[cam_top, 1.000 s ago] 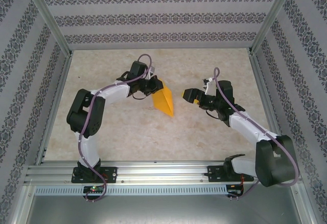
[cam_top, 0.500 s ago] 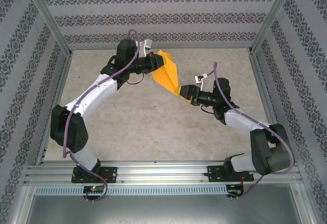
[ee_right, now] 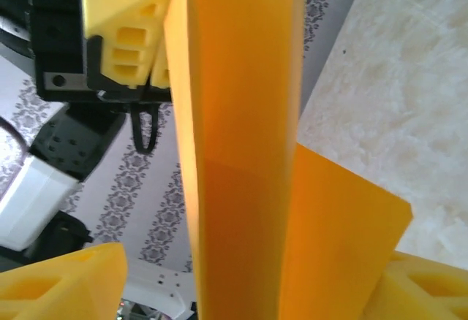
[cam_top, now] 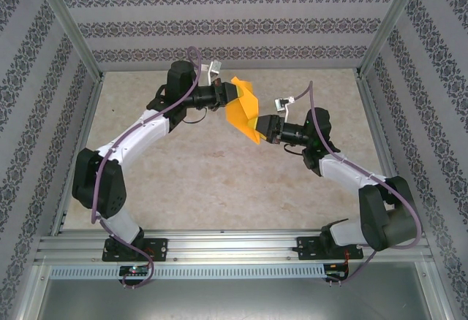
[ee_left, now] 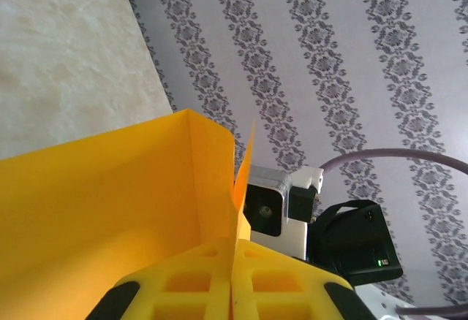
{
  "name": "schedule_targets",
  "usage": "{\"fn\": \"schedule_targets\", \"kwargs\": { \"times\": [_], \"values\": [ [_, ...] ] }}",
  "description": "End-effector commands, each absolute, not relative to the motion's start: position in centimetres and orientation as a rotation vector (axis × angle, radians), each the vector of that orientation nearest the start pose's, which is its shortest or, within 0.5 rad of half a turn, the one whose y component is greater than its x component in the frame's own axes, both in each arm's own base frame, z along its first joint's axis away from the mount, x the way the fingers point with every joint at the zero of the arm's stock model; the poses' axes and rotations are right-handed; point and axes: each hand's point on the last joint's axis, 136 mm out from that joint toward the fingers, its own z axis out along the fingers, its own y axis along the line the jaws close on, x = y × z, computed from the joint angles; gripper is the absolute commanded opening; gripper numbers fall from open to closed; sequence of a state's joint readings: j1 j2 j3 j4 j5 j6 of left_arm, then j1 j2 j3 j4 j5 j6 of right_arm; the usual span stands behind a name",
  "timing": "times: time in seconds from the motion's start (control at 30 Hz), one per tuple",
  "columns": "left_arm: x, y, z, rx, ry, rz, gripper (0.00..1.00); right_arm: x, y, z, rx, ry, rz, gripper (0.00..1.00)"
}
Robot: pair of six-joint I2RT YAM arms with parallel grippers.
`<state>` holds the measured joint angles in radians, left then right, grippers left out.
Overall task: Fold a paper plane with a square sheet of paper (fold left side to right side)
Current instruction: Turn over the paper at the center of the table.
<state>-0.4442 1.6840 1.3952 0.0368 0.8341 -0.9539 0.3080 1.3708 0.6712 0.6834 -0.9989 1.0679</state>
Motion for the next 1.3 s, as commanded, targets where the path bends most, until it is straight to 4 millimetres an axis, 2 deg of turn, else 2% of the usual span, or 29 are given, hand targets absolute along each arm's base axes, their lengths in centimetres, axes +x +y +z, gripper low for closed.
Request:
{"fn": "schedule_targets", "kwargs": {
  "times": [0.0,0.17,0.53,0.67,0.77,0.87,1.0,1.17,1.27],
  "values": [
    [37.8,-32.7,32.8,0.242,2.040,-1.748,0.09,29.2,25.1,29.0,-0.317,1.808,1.805,0.74],
    [37.5,-32.8,31.9,0.253,2.065,-1.745,0.09,29.5,25.0,28.8,-0.296,1.823,1.797,0.64],
    [38.0,-32.9,29.7,0.225,2.126,-1.718,0.11,29.3,25.0,26.9,-0.280,1.901,1.768,0.34],
    [38.3,-32.6,28.6,0.205,2.158,-1.687,0.18,29.2,24.9,25.9,-0.281,1.954,1.727,0.25],
    [38.7,-32.0,28.0,0.182,2.179,-1.640,0.28,29.2,24.8,24.9,-0.272,2.007,1.683,0.19],
    [39.1,-30.6,27.4,0.140,2.209,-1.562,0.40,29.3,24.7,23.8,-0.267,2.062,1.637,0.14],
    [39.4,-27.4,26.9,0.070,2.238,-1.395,0.55,29.6,24.6,22.0,-0.278,2.166,1.503,0.04],
    [38.7,-21.7,26.7,-0.029,2.277,-0.993,0.67,29.9,22.9,17.7,-0.325,2.443,0.971,0.00],
    [37.9,-17.9,26.7,-0.127,2.264,-0.767,0.72,30.6,21.2,16.2,-0.328,2.518,0.595,0.00]
  ]
}}
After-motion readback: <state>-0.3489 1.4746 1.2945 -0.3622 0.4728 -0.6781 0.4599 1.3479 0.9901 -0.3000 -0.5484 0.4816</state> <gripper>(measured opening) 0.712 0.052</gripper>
